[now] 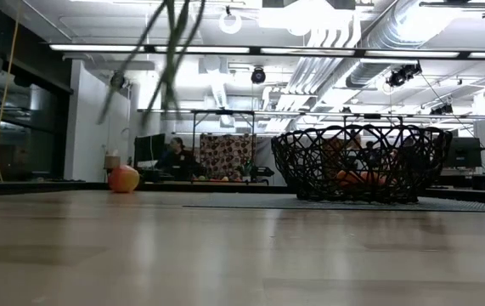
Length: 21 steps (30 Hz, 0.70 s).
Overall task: Build produce basket
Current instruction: Put the leaf lettuce into the wire basket
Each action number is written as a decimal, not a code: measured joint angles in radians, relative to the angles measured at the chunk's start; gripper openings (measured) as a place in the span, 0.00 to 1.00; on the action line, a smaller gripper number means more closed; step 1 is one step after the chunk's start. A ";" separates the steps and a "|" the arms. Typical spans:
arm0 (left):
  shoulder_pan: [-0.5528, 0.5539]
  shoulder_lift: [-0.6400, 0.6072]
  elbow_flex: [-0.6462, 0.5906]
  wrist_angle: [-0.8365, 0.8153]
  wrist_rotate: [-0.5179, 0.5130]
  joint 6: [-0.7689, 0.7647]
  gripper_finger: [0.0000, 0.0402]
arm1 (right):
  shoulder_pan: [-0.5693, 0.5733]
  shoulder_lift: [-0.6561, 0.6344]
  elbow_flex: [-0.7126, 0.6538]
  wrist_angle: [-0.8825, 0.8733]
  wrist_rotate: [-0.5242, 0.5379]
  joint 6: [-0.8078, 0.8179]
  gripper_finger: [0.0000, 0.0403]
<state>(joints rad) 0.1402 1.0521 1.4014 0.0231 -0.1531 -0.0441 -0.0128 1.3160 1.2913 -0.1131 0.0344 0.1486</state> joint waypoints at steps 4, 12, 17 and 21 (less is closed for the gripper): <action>0.000 0.029 0.000 0.009 0.056 -0.043 0.04 | 0.000 0.053 0.078 -0.051 -0.066 -0.013 0.69; 0.000 0.079 0.000 0.077 0.185 -0.096 0.04 | 0.000 0.153 0.242 -0.195 -0.085 -0.087 0.69; 0.000 0.087 0.000 0.110 0.231 -0.119 0.04 | 0.000 0.184 0.295 -0.216 -0.096 -0.145 0.69; 0.000 0.110 0.000 0.136 0.246 -0.136 0.04 | 0.000 0.205 0.307 -0.212 -0.096 -0.149 0.69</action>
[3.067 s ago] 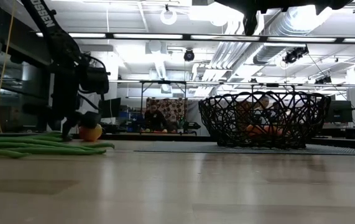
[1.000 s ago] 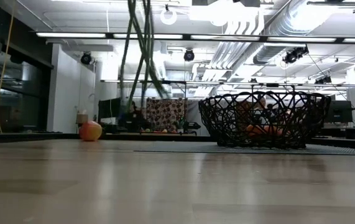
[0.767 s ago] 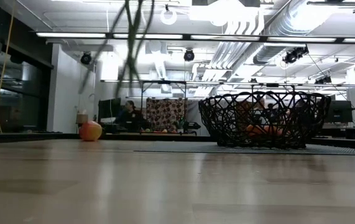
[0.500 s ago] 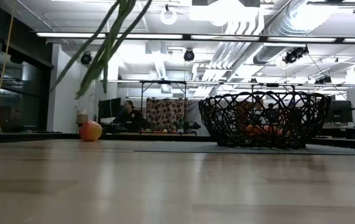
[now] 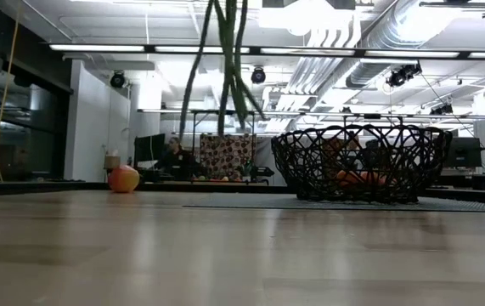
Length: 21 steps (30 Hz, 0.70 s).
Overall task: Build produce basket
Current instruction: Put the leaf lettuce into the wire basket
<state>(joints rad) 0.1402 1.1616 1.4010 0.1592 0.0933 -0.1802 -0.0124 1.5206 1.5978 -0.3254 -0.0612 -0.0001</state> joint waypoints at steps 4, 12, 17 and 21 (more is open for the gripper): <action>0.001 0.021 0.000 0.030 0.000 0.002 0.04 | 0.002 0.025 0.000 0.012 -0.010 0.005 0.69; 0.011 0.059 0.000 0.059 -0.004 0.011 0.04 | 0.002 0.070 0.000 0.069 -0.054 0.053 0.69; 0.011 0.062 0.000 0.057 -0.003 0.034 0.04 | 0.002 0.067 0.000 0.075 -0.072 0.052 0.69; 0.012 0.055 0.000 0.099 0.002 0.025 0.04 | 0.002 0.066 0.000 0.113 -0.041 0.045 0.69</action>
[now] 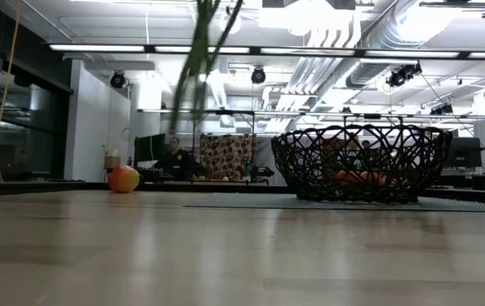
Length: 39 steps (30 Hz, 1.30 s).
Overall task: Build produce basket
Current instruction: Put the leaf lettuce into the wire basket
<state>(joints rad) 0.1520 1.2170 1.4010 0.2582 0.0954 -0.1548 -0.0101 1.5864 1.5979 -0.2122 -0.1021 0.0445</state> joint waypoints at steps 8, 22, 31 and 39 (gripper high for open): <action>0.000 0.000 0.000 0.017 0.046 -0.011 0.04 | 0.001 0.016 -0.002 -0.001 0.067 -0.001 0.69; 0.038 -0.033 0.000 -0.002 0.043 -0.010 0.04 | 0.026 0.009 0.078 -0.136 0.129 -0.063 0.69; 0.037 -0.018 0.000 0.017 0.044 -0.028 0.04 | 0.024 0.034 0.075 -0.071 0.118 -0.064 0.69; 0.037 -0.008 0.000 0.049 0.051 -0.053 0.04 | 0.022 0.065 0.074 -0.033 0.151 -0.079 0.69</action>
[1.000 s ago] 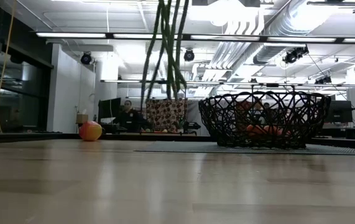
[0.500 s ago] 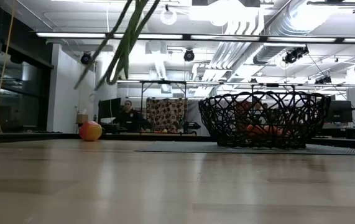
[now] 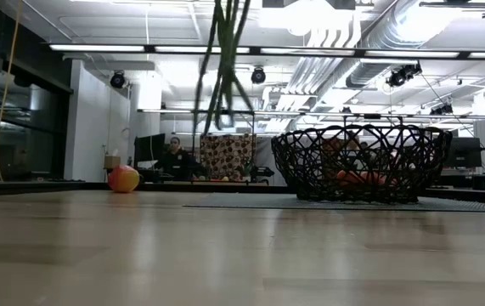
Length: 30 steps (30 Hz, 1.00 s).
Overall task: Build produce basket
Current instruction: Put the leaf lettuce into the wire basket
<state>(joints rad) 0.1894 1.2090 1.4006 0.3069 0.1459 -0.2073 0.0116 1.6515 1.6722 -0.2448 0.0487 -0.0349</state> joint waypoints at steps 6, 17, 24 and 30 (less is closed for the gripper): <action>-0.002 0.006 0.000 0.006 0.001 0.001 0.04 | 0.006 0.008 0.000 0.004 0.005 0.000 0.69; 0.008 -0.004 0.000 0.005 -0.001 0.025 0.04 | 0.017 -0.024 0.000 -0.109 0.036 0.008 0.69; 0.008 -0.004 0.000 0.007 -0.002 0.026 0.04 | 0.014 -0.022 0.010 -0.101 0.105 0.001 0.69; 0.008 0.004 0.000 0.017 -0.004 0.020 0.04 | 0.001 -0.020 0.010 -0.029 0.048 0.000 0.69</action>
<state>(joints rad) 0.1970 1.2128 1.4006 0.3238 0.1423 -0.1874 0.0128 1.6310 1.6825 -0.2741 0.0962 -0.0345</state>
